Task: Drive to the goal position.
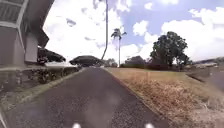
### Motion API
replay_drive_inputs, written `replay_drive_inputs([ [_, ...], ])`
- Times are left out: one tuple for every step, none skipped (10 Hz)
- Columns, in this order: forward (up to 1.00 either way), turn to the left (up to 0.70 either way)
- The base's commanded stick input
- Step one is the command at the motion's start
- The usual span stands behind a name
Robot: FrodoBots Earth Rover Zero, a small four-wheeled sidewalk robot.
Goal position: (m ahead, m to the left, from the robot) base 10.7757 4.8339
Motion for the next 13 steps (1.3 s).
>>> replay_drive_inputs([
  [0.00,-0.70],
  [0.00,-0.70],
  [0.00,-0.70],
  [0.00,-0.70],
  [0.00,-0.70],
  [0.00,-0.70],
  [0.00,-0.70],
  [0.00,-0.70],
  [0.00,-0.70],
  [0.00,-0.70],
  [0.00,-0.70],
  [0.00,-0.70],
  [0.00,-0.70],
])
